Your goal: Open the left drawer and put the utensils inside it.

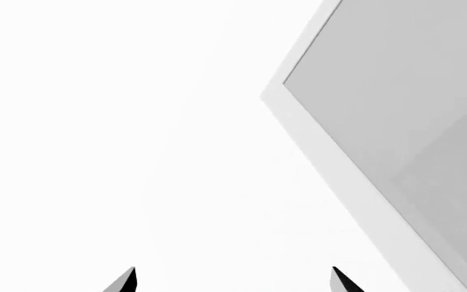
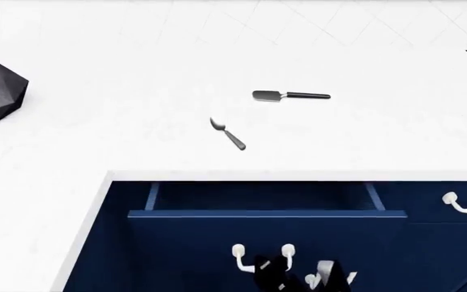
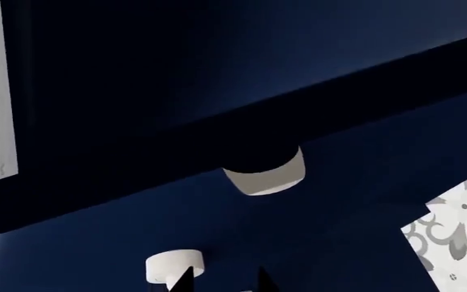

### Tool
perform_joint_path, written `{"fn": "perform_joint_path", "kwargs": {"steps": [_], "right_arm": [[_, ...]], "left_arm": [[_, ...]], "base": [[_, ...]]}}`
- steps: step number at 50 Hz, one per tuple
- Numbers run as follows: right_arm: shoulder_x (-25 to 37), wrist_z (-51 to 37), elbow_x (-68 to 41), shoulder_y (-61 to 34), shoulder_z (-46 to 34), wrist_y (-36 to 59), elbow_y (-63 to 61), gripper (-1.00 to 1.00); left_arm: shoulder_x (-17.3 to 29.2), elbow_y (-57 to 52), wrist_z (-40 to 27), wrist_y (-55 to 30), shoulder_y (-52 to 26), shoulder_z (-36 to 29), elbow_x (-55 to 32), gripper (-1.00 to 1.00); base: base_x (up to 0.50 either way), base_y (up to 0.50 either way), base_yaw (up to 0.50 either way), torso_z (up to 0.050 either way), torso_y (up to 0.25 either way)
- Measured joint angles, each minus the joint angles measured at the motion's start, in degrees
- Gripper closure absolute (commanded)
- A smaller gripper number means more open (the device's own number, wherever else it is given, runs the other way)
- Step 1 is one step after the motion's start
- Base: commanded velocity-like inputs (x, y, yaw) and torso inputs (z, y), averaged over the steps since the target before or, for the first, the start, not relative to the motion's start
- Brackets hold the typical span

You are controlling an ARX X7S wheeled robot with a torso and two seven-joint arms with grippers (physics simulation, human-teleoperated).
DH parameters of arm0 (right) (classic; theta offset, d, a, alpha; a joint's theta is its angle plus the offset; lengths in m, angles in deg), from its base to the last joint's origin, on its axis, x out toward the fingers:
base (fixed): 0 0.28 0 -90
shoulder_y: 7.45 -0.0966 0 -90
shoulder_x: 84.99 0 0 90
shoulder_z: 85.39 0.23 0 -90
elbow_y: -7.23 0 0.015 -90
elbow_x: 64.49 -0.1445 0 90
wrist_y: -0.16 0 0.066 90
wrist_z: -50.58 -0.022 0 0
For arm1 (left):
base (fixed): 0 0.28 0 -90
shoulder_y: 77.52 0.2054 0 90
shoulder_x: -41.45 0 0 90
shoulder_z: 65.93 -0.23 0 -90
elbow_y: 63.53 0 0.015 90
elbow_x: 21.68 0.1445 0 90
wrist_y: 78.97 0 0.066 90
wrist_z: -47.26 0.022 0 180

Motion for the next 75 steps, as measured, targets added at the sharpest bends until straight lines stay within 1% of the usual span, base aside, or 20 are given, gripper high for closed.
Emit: {"fn": "perform_joint_path", "kwargs": {"steps": [7,13,21,32,33,36,41,49,64,71,75], "right_arm": [[3.5,-7.4,13.9,7.6,4.0,-1.1,-4.5,1.0],[5.5,-11.5,23.1,13.3,6.6,-1.4,-6.9,1.0],[7.3,-15.9,32.4,19.3,9.0,-1.6,-9.1,1.0],[9.2,-19.2,42.1,26.8,12.2,-0.6,-10.8,1.0],[9.5,-19.7,43.5,27.8,12.8,-0.1,-11.0,-1.0],[11.0,-20.6,47.7,31.5,16.5,-0.8,-11.3,-1.0],[12.6,-19.3,52.9,38.6,24.7,-1.6,-11.4,-1.0],[13.4,-15.0,56.2,48.7,38.4,-2.3,-10.9,-1.0],[9.7,-10.1,56.0,65.1,60.1,-2.7,-11.0,-1.0],[8.5,-9.8,56.0,71.0,67.6,-2.7,-11.9,-1.0],[8.1,-11.7,58.5,73.9,71.7,-2.7,-13.0,-1.0]], "left_arm": [[-0.5,0.0,0.0,1.0,0.0,-1.1,0.5,-1.0],[-0.3,0.0,0.1,0.4,0.0,0.0,-0.3,-1.0],[0.3,0.0,0.2,-0.5,0.0,1.3,-1.2,-1.0],[-0.1,0.0,0.4,0.0,0.0,0.9,-1.0,-1.0],[-0.2,0.0,0.4,0.2,0.0,0.7,-0.9,-1.0],[-0.7,0.0,0.3,1.1,0.0,-0.6,-0.1,-1.0],[-1.2,0.0,0.2,2.0,0.0,-2.1,0.9,-1.0],[-1.4,0.0,0.1,2.7,0.0,-3.2,1.4,-1.0],[-0.5,0.0,-0.2,1.5,0.0,-2.1,0.4,-1.0],[-0.6,0.0,-0.3,1.9,0.0,-2.9,0.8,-1.0],[-0.7,0.0,-0.4,2.1,0.0,-3.2,1.0,-1.0]], "base": [[0.0,0.0,0.0,0.002,0.004],[0.0,0.0,0.0,0.002,0.004],[0.0,0.0,-0.01,0.003,0.003],[0.0,0.0,-0.01,0.002,0.005],[0.0,0.0,-0.01,0.0,0.0],[0.0,0.0,0.0,0.003,0.003],[0.0,0.0,0.0,0.0,0.0],[0.0,0.0,0.0,0.0,0.0],[0.0,0.0,0.0,0.0,0.0],[0.0,0.0,0.0,0.0,0.0],[0.0,0.0,0.0,0.0,0.0]]}}
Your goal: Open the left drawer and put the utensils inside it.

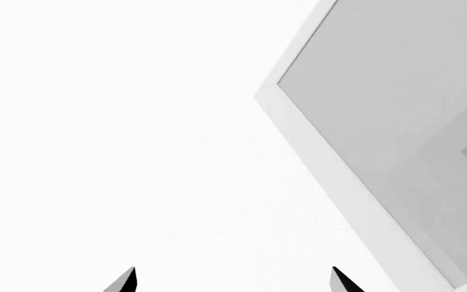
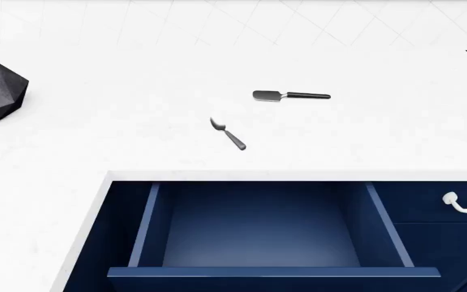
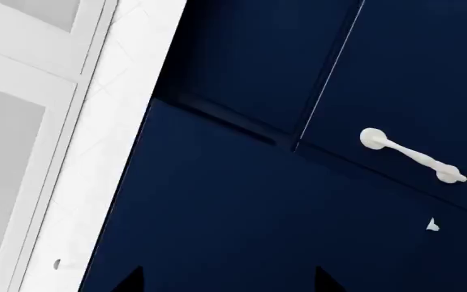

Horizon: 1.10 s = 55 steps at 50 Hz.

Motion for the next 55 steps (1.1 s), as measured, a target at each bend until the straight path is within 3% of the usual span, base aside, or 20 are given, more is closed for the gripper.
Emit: {"fn": "perform_joint_path", "kwargs": {"steps": [19,31,45,55], "right_arm": [[5.0,-24.4,32.7,9.0,18.8,6.7,-18.8,-1.0],[10.7,-36.4,42.6,9.7,26.9,14.0,-30.4,-1.0],[25.5,-51.4,37.4,-2.0,30.8,25.1,-37.4,-1.0],[31.5,-56.6,21.4,-26.9,26.6,41.7,-36.4,-1.0]], "left_arm": [[-1.4,0.0,-0.7,2.6,0.0,-4.2,2.5,-1.0],[-1.4,0.0,-1.0,2.8,0.0,-4.8,2.5,-1.0],[-1.4,0.0,-1.1,2.7,0.0,-4.8,2.1,-1.0],[-3.0,0.0,-1.2,4.8,0.0,-7.5,4.1,-1.0]], "base": [[0.0,0.0,0.0,0.0,0.0],[0.0,0.0,0.0,0.0,0.0],[0.0,0.0,0.0,0.0,0.0],[0.0,0.0,0.0,0.0,0.0]]}}
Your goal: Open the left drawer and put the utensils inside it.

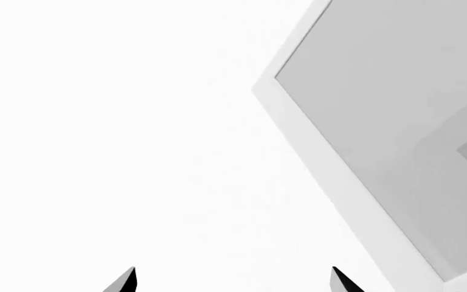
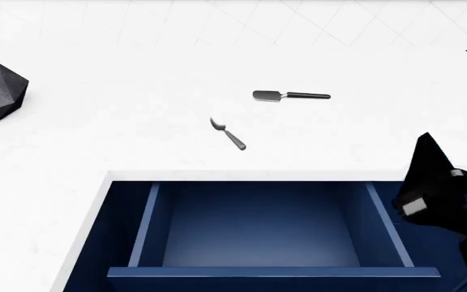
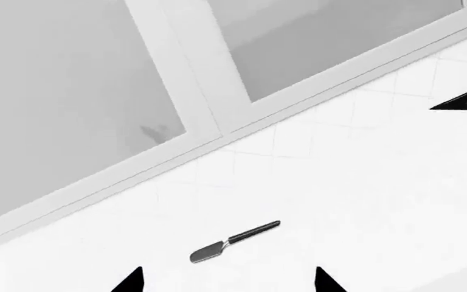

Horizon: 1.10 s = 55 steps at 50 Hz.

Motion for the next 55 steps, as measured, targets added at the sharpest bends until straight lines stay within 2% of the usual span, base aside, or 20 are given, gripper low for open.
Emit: {"fn": "perform_joint_path", "kwargs": {"steps": [6,14,26,36,55], "right_arm": [[-0.7,-1.2,-11.8,-21.0,-3.6,14.4,4.0,-1.0],[-5.8,-2.9,-24.0,-47.5,-9.5,32.8,12.9,-1.0],[-14.6,-3.8,-35.2,-73.7,-16.4,50.0,28.7,-1.0],[-18.7,-2.3,-39.7,-82.5,-19.2,56.0,37.4,-1.0],[-18.7,0.7,-40.7,-84.0,-20.3,58.7,40.0,-1.0]], "left_arm": [[-0.5,0.0,-0.1,0.7,0.0,-1.2,0.8,-1.0],[-0.6,0.0,-0.2,0.6,0.0,-0.9,0.6,-1.0],[-0.3,0.0,-0.4,0.0,0.0,-0.4,0.1,-1.0],[-0.9,0.0,-0.7,1.1,0.0,-2.5,1.5,-1.0],[-1.9,0.0,-0.9,2.7,0.0,-5.3,3.6,-1.0]], "base": [[0.0,0.0,0.0,0.0,0.0],[0.0,0.0,0.0,0.0,0.0],[0.0,0.0,0.0,0.0,0.0],[0.0,0.0,0.0,0.0,0.0],[0.08,0.0,0.0,0.0,0.0]]}}
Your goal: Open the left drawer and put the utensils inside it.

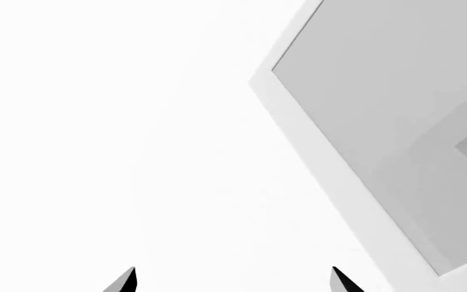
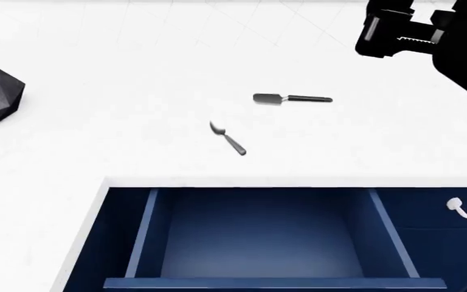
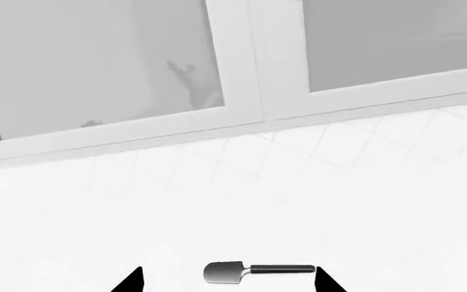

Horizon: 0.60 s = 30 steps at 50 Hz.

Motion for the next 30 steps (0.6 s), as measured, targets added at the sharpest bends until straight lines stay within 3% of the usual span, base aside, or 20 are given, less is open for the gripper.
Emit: {"fn": "perform_joint_path", "kwargs": {"steps": [30], "right_arm": [[0.8,0.5,0.0,0.5,-0.2,0.4,-0.7,-1.0]], "left_arm": [[-0.2,0.0,-0.1,0.3,0.0,-0.7,0.6,-1.0]], "base": [[0.23,0.0,0.0,0.0,0.001]]}}
